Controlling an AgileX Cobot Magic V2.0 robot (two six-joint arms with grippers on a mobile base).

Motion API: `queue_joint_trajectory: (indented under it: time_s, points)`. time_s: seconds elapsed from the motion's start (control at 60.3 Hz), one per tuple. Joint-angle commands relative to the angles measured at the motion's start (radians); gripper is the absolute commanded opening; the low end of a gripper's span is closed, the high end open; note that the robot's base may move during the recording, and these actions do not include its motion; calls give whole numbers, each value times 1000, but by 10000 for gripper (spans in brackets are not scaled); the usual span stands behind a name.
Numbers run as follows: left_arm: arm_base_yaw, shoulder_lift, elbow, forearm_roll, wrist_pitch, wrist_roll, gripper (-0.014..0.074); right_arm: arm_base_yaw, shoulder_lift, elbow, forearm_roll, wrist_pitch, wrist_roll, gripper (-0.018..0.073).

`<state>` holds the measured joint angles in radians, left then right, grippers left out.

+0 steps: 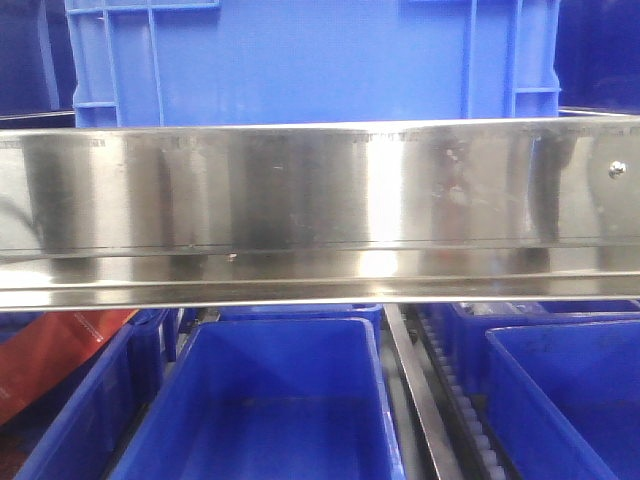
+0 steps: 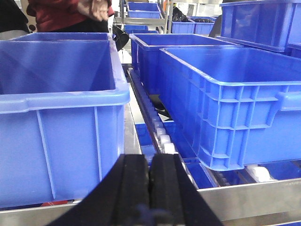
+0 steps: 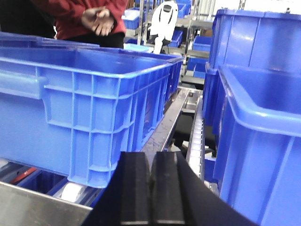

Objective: Place cylindrical capacitor in blue bin on shelf

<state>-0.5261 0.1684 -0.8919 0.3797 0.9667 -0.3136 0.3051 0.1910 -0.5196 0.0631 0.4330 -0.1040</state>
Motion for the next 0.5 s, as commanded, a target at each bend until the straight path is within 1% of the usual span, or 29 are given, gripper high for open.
queue_joint_trajectory:
  time_s: [0.0, 0.415, 0.481]
  points:
    - [3, -3, 3, 4, -14, -8, -111, -7, -4, 4, -7, -21, 6, -160]
    - [3, -3, 3, 7, -15, -8, -111, -7, -4, 4, -7, -21, 6, -160]
    - [10, -3, 4, -20, -15, -8, -111, -7, -4, 4, -7, -21, 6, -160]
